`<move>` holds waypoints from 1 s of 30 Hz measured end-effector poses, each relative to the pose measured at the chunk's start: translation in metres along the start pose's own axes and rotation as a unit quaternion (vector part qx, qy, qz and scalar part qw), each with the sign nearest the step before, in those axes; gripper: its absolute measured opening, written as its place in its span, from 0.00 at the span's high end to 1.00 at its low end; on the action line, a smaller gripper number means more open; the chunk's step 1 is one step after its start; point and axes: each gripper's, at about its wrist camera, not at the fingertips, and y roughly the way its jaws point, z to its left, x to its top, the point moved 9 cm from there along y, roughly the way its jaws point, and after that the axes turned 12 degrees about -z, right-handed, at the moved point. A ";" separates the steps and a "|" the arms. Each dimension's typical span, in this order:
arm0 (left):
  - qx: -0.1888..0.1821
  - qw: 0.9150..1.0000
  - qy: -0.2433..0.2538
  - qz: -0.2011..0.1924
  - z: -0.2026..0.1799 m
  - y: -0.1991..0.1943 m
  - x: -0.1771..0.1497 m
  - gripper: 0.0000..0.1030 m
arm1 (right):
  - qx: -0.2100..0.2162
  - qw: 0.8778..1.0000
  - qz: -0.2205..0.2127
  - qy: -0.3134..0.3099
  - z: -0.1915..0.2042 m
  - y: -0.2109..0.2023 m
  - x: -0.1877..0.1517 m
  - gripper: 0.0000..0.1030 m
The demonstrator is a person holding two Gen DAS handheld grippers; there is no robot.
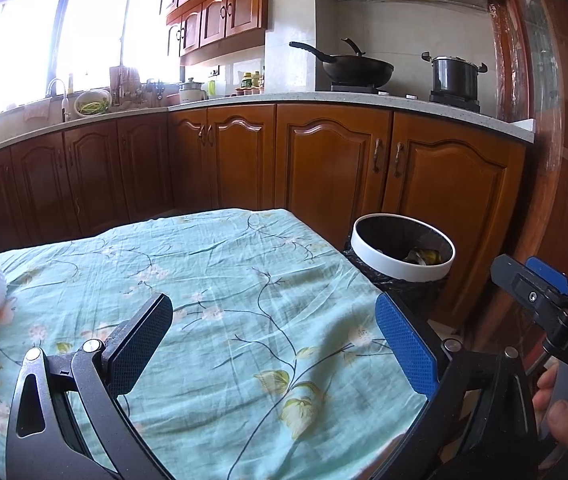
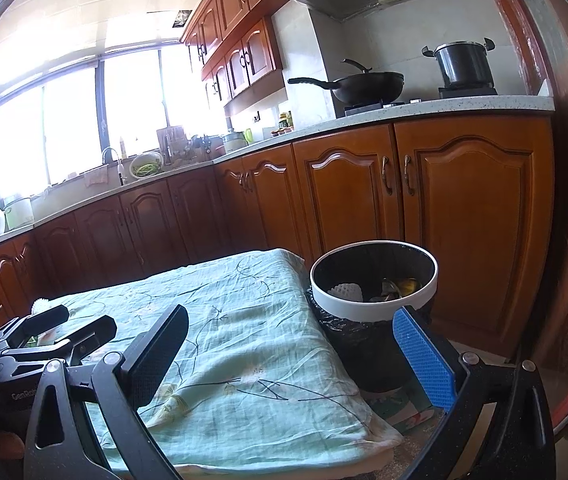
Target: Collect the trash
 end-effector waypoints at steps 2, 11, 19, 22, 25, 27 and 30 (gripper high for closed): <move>0.001 1.000 0.000 0.000 0.000 0.000 0.000 0.00 | 0.000 1.000 0.000 0.000 0.000 0.000 0.000 0.00; 0.001 1.000 0.000 0.000 -0.001 0.000 0.000 0.00 | 0.004 1.000 0.002 -0.001 0.003 0.002 0.000 0.00; 0.000 1.000 0.001 -0.001 0.001 0.001 0.002 0.00 | 0.007 1.000 0.003 -0.003 0.006 0.003 0.002 0.00; 0.000 1.000 0.001 0.000 0.001 0.001 0.002 0.00 | 0.008 1.000 0.003 -0.003 0.007 0.002 0.002 0.00; -0.001 1.000 0.001 0.000 0.001 0.002 0.002 0.00 | 0.009 1.000 0.003 -0.003 0.007 0.002 0.002 0.00; -0.002 1.000 0.001 0.001 0.002 0.002 0.002 0.00 | 0.009 1.000 0.003 -0.002 0.007 0.002 0.003 0.00; -0.002 1.000 0.001 0.002 0.003 0.003 0.001 0.00 | 0.009 1.000 0.003 -0.003 0.007 0.002 0.003 0.00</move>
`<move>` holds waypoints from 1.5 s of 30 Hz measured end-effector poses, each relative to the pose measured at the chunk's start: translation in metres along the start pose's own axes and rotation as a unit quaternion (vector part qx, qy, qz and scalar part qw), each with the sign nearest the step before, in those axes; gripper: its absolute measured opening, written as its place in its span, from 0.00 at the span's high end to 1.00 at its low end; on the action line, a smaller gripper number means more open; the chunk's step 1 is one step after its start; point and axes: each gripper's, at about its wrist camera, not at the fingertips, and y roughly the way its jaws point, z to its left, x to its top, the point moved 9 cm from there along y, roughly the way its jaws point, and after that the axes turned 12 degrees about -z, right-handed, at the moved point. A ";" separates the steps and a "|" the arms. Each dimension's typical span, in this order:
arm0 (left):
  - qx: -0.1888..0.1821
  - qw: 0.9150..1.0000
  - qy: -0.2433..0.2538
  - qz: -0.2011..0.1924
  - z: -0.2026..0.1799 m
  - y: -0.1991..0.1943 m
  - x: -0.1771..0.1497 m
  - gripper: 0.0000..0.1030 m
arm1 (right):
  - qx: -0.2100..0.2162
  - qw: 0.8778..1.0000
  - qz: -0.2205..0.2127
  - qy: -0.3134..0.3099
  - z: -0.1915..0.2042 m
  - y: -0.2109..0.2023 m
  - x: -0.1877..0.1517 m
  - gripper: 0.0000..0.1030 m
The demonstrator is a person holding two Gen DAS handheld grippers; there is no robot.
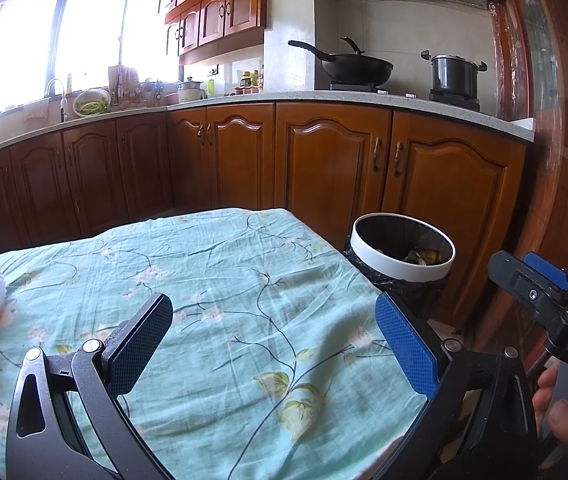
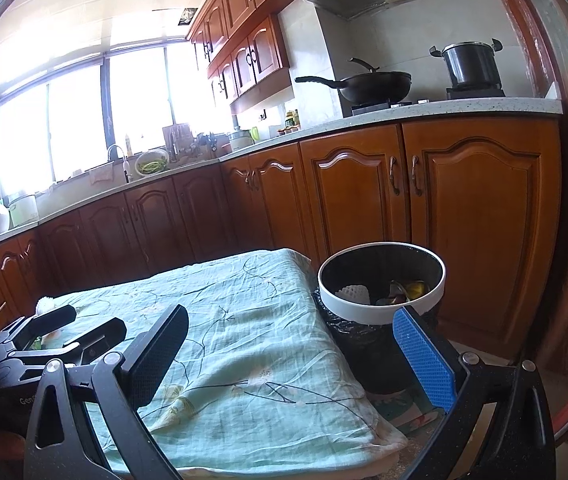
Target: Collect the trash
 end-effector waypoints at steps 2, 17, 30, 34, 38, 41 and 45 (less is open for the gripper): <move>0.000 1.000 0.000 0.000 0.000 0.000 0.000 0.00 | 0.000 1.000 0.000 0.001 0.000 0.000 0.000 0.00; -0.003 1.000 0.002 0.001 0.002 0.004 -0.001 0.00 | 0.003 1.000 -0.001 0.003 0.002 0.000 0.004 0.00; -0.003 1.000 0.003 0.004 0.002 0.005 -0.002 0.00 | 0.004 1.000 0.001 0.004 0.004 0.003 0.005 0.00; -0.003 1.000 0.004 0.004 0.001 0.005 -0.001 0.00 | 0.004 1.000 0.001 0.005 0.004 0.004 0.005 0.00; -0.007 1.000 0.006 0.004 0.002 0.008 -0.002 0.00 | 0.004 1.000 0.001 0.005 0.004 0.004 0.004 0.00; -0.009 1.000 0.006 0.005 0.003 0.009 -0.002 0.00 | 0.004 1.000 0.002 0.006 0.004 0.005 0.004 0.00; -0.010 1.000 0.006 0.009 0.004 0.012 -0.003 0.00 | 0.004 1.000 0.003 0.010 0.002 0.007 0.002 0.00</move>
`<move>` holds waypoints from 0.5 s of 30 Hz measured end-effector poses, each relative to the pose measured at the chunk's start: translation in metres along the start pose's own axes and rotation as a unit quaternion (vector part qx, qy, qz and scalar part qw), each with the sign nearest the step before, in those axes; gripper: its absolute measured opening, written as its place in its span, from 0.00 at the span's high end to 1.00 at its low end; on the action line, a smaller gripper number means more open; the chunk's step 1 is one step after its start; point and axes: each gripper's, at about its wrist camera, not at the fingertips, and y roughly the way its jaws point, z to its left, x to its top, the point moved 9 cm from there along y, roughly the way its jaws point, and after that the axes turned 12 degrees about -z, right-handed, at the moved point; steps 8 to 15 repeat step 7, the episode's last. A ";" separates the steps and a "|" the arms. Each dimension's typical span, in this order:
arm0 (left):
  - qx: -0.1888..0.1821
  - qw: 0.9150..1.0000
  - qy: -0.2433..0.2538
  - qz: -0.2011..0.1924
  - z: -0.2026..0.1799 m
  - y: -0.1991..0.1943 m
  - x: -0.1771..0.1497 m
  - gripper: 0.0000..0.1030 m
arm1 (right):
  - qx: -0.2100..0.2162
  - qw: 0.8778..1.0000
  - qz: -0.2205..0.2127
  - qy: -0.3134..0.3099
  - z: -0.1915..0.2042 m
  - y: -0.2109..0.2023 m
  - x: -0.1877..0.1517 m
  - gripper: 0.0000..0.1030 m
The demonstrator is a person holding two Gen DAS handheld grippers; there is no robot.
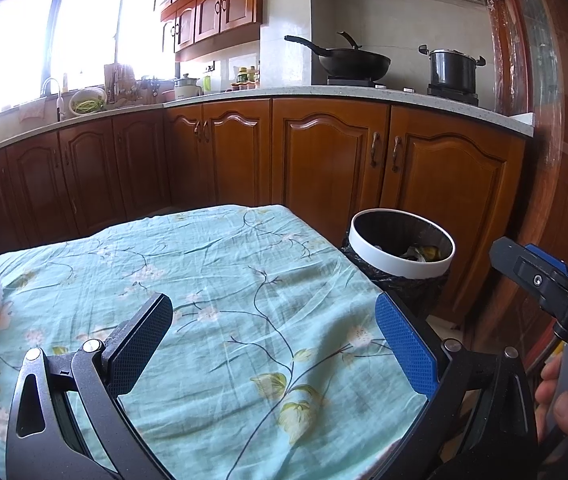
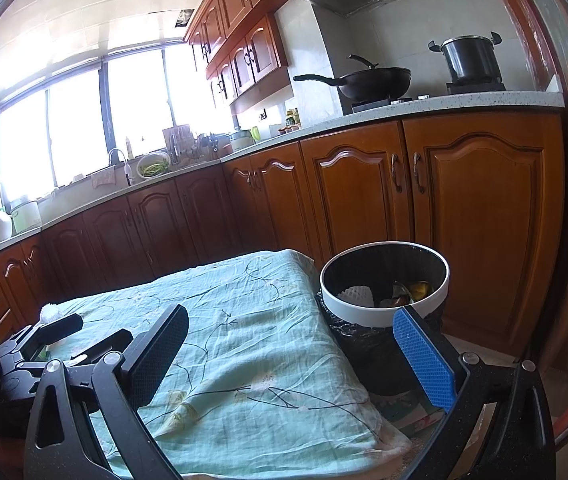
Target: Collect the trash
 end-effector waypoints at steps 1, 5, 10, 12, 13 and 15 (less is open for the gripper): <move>-0.001 1.000 0.000 0.001 0.000 0.001 0.000 0.00 | 0.000 1.000 0.001 0.001 0.001 0.000 0.000 0.00; -0.002 1.000 -0.002 0.004 0.001 0.002 0.000 0.00 | -0.001 1.000 0.004 0.005 -0.003 0.004 -0.002 0.00; -0.004 1.000 -0.003 0.006 0.002 0.004 0.000 0.00 | -0.002 1.000 0.007 0.006 -0.004 0.007 -0.003 0.00; -0.004 1.000 -0.003 0.006 0.002 0.004 0.000 0.00 | -0.002 1.000 0.007 0.006 -0.004 0.007 -0.003 0.00; -0.004 1.000 -0.003 0.006 0.002 0.004 0.000 0.00 | -0.002 1.000 0.007 0.006 -0.004 0.007 -0.003 0.00; -0.004 1.000 -0.003 0.006 0.002 0.004 0.000 0.00 | -0.002 1.000 0.007 0.006 -0.004 0.007 -0.003 0.00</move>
